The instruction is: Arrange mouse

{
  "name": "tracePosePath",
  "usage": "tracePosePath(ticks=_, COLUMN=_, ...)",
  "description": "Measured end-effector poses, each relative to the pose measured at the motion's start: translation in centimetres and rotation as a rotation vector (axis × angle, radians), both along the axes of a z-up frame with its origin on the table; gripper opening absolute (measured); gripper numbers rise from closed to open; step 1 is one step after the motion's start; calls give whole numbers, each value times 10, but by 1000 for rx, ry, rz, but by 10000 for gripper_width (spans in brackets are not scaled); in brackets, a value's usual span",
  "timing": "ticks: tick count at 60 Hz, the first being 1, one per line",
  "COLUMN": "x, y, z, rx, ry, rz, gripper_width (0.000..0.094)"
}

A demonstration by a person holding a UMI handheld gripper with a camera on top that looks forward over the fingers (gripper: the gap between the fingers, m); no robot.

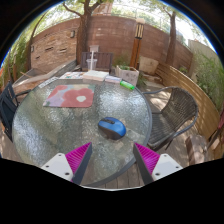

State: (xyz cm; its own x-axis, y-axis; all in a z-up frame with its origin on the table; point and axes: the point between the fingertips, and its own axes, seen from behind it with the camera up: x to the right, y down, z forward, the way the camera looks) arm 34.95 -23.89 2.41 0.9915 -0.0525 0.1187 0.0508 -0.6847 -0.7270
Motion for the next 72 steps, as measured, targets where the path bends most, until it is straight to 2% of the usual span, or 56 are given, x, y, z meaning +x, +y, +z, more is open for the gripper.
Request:
tracePosePath(ticks=11, x=26, y=56, z=-29, rx=-12, ry=22, rz=25, gripper_width=850)
tracePosePath(ticks=23, x=42, y=102, z=-30, rx=24, ry=32, rz=54, gripper_width=845)
tracePosePath(ticks=29, x=47, y=120, z=-36, rx=24, ry=61, rz=43, gripper_width=747)
tracePosePath(ticks=32, x=43, y=122, z=-40, rx=7, ry=88, rz=50, gripper_width=647)
tracePosePath(ticks=34, x=42, y=125, z=-40, rx=14, ry=108, rz=48, gripper_width=545)
tracePosePath(ticks=35, x=44, y=126, z=-40, rx=17, ry=101, rz=44, gripper_width=528)
tracePosePath(ticks=41, x=42, y=128, z=-40, rx=17, ry=66, rz=66, gripper_width=437)
tracePosePath(ticks=45, x=42, y=127, z=-39, rx=13, ry=44, rz=55, gripper_width=378)
tracePosePath(ticks=52, x=43, y=123, z=-35, rx=-1, ry=46, rz=26, gripper_width=359)
tracePosePath(ticks=60, x=61, y=135, z=6, rx=59, ry=28, rz=-55, gripper_width=360)
tracePosePath(ticks=67, x=74, y=168, z=85, rx=197, ry=30, rz=-140, gripper_width=361)
tracePosePath(ticks=72, x=65, y=203, z=156, rx=321, ry=46, rz=-164, gripper_width=361)
